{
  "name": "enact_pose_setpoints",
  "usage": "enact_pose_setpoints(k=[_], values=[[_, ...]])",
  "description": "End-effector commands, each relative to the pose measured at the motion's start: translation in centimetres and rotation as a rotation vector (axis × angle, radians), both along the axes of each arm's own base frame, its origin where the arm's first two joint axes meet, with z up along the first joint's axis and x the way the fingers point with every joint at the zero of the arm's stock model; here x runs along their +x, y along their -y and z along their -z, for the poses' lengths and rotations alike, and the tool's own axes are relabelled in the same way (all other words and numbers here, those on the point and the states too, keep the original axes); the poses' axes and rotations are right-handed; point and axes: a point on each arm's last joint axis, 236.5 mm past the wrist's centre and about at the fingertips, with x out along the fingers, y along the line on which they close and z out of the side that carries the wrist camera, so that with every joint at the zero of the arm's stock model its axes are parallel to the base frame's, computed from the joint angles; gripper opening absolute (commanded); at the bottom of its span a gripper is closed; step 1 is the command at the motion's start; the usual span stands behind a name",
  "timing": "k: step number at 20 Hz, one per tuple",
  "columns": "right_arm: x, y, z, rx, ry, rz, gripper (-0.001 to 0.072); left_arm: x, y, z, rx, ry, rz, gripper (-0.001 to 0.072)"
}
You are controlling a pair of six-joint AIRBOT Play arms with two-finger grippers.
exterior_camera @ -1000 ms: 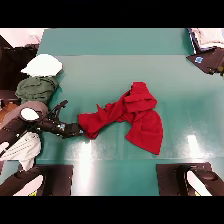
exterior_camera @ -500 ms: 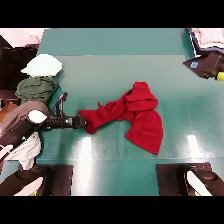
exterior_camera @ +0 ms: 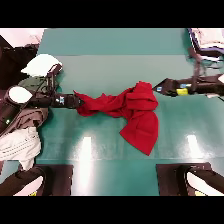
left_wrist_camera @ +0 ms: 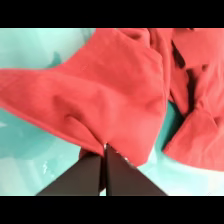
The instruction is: Fold the shirts.
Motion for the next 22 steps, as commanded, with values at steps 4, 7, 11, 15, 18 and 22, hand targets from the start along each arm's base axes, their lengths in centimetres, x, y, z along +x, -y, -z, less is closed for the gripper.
enact_pose_setpoints(k=[4, 7, 11, 15, 18, 22], values=[[5.6, -1.3, 6.9, -0.203, -0.034, -0.121, 0.0388, -0.9, -0.2, -0.2, 0.040, -0.016, 0.051, 0.0024], [5.7, -2.1, 8.1, -0.219, -0.083, -0.226, 0.0389, -0.9, -0.2, -0.2, 0.040, -0.016, 0.051, 0.0024], [4.9, -2.4, 10.8, -0.336, -0.112, -0.345, 0.0389, -0.6, -0.3, -0.3, 0.039, -0.007, 0.044, 0.0023], [5.3, -3.3, 11.5, -0.394, -0.071, -0.373, 0.0389, -0.6, -0.3, -0.3, 0.040, -0.007, 0.044, 0.0024], [8.1, -3.9, 9.2, -0.387, 0.031, -0.321, 0.0389, -0.7, -0.3, -0.3, 0.040, -0.011, 0.047, 0.0023], [11.5, -4.0, 6.4, -0.394, 0.165, -0.259, 0.0389, -0.7, -0.3, -0.3, 0.040, -0.010, 0.047, 0.0024]])
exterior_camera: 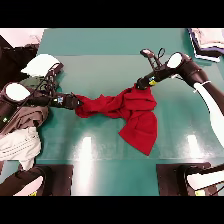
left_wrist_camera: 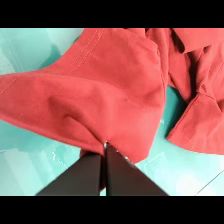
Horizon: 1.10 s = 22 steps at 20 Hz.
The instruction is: Fold the shirts.
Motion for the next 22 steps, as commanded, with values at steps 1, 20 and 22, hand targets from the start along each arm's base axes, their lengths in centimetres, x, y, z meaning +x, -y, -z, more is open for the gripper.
enact_pose_setpoints(k=[1, 20, 22], values=[[2.5, 0.0, -1.5, 0.003, 0.100, 0.027, 0.0389, 0.0, 0.0, -0.1, 0.000, 0.001, 0.000, 0.0023], [1.7, 2.1, -6.1, -0.014, 0.175, 0.021, 0.0015, 4.1, -4.1, -6.1, 0.091, 0.156, -0.104, 0.0023], [0.9, 4.8, -13.0, 0.001, 0.310, 0.070, 0.0014, 6.4, -7.3, -13.3, 0.111, 0.310, -0.170, 0.0023]])
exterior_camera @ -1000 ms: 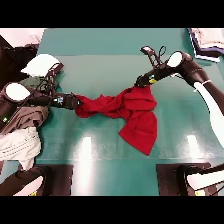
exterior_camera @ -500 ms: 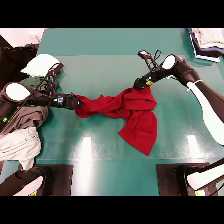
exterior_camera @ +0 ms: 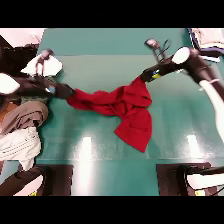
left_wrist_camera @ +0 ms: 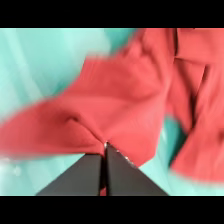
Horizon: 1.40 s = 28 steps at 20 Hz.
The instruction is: Fold the shirts.
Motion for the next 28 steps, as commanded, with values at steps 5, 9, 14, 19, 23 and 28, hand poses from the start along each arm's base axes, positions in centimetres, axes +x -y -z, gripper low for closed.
enact_pose_setpoints(k=[5, 9, 14, 19, 23, 28], values=[[-5.8, 8.7, -20.8, 0.030, 0.447, 0.169, 0.0015, 1.0, -8.5, -25.3, 0.099, 0.536, -0.185, 0.0024], [-10.8, 10.9, -28.3, 0.048, 0.644, 0.237, 0.0014, -4.0, -7.9, -35.2, 0.114, 0.779, -0.166, 0.0024], [-17.6, 12.5, -36.0, 0.060, 0.893, 0.299, 0.0014, -11.7, -5.8, -42.4, 0.020, 1.000, -0.125, 0.0023], [-20.6, 13.9, -36.4, 0.076, 0.882, 0.383, 0.0015, -16.0, -3.9, -45.4, -0.078, 1.106, -0.069, 0.0023], [-18.0, 13.7, -29.8, 0.097, 0.585, 0.393, 0.0014, -9.4, -4.3, -41.1, -0.073, 0.952, -0.075, 0.0023], [-13.7, 13.9, -17.7, 0.091, 0.086, 0.415, 0.0015, 6.3, -3.3, -23.9, -0.092, 0.434, -0.025, 0.0023]])
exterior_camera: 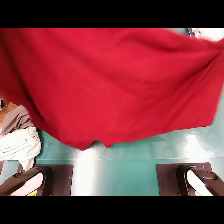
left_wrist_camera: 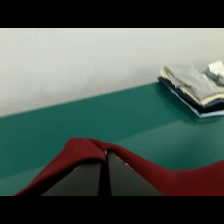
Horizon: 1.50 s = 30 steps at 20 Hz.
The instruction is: Fold the shirts.
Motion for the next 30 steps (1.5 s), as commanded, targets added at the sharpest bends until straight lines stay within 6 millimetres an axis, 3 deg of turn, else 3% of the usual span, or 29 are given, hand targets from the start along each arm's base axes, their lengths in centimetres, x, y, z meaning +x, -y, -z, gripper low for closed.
enact_pose_setpoints(k=[1, 4, 7, 8, 9, 10, 11, 12, 13, 16, 19, 24, 28, 30], values=[[2.2, 0.2, 8.4, 0.062, -0.318, -0.001, 0.0014, 9.0, 2.1, 12.6, -0.024, -0.341, 0.087, 0.0023], [5.2, 0.8, 15.2, 0.102, -0.437, 0.031, 0.0015, 15.8, 5.7, 23.9, -0.092, -0.561, 0.156, 0.0023], [7.6, 1.6, 20.7, 0.140, -0.489, 0.090, 0.0016, 18.5, 7.2, 32.2, -0.158, -0.736, 0.182, 0.0024], [8.4, 1.8, 21.5, 0.145, -0.480, 0.105, 0.0016, 18.7, 7.0, 33.7, -0.162, -0.771, 0.176, 0.0027], [9.1, 2.0, 22.0, 0.148, -0.469, 0.116, 0.0021, 18.9, 6.4, 34.3, -0.153, -0.781, 0.163, 0.0274], [9.5, 2.1, 22.2, 0.148, -0.467, 0.118, 0.0104, 19.0, 5.6, 34.3, -0.150, -0.782, 0.151, 0.0580], [9.7, 2.1, 22.1, 0.148, -0.471, 0.116, 0.0398, 19.0, 4.8, 33.9, -0.160, -0.791, 0.142, 0.0617], [9.7, 2.1, 21.8, 0.146, -0.481, 0.109, 0.0453, 18.7, 3.7, 33.5, -0.157, -0.802, 0.142, 0.0616], [9.6, 2.0, 21.2, 0.143, -0.487, 0.098, 0.0451, 18.1, 2.3, 33.1, -0.158, -0.831, 0.143, 0.0616], [8.8, 1.7, 18.4, 0.131, -0.465, 0.074, 0.0428, 15.0, -2.1, 33.9, -0.133, -0.968, 0.142, 0.0615], [7.1, 1.4, 16.2, 0.123, -0.407, 0.074, 0.0428, 11.1, -6.6, 37.6, -0.029, -1.165, 0.055, 0.0616], [3.6, 1.0, 15.7, 0.123, -0.356, 0.086, 0.0428, 4.0, -4.7, 42.7, -0.031, -1.302, 0.082, 0.0615], [2.7, 0.3, 15.7, 0.136, -0.355, 0.072, 0.0426, -5.3, -3.3, 46.7, -0.050, -1.327, 0.038, 0.0615], [2.8, -0.1, 15.5, 0.155, -0.352, 0.064, 0.0338, -9.4, -2.7, 48.6, -0.059, -1.347, 0.020, 0.0615]])
